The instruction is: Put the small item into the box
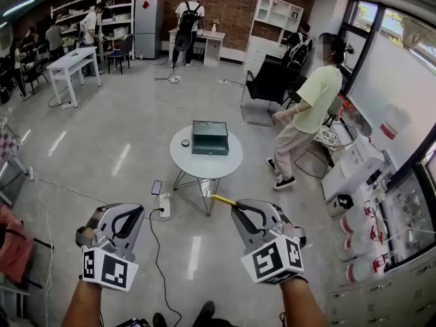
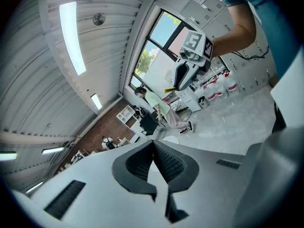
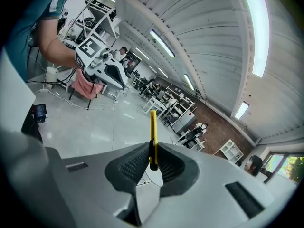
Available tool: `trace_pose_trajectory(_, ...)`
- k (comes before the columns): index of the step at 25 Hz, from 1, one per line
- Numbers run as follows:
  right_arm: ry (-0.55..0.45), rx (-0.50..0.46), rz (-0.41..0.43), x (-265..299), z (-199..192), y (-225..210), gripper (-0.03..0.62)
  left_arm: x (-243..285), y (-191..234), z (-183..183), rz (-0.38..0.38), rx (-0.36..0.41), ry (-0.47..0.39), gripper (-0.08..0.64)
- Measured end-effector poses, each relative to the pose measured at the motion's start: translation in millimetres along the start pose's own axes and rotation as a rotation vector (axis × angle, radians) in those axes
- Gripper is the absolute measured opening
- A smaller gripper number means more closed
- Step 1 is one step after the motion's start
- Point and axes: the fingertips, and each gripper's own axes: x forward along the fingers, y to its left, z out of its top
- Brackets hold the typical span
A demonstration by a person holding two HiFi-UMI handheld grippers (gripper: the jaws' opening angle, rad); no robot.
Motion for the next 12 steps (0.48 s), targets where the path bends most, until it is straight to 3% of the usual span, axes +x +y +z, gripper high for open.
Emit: trace_pose_trajectory(12,-0.073,0.039,-0.007,-12.5,-71.9,-76.6,0.071,69.8,-19.0,67.3,0.021,0.047,0.056,0.02)
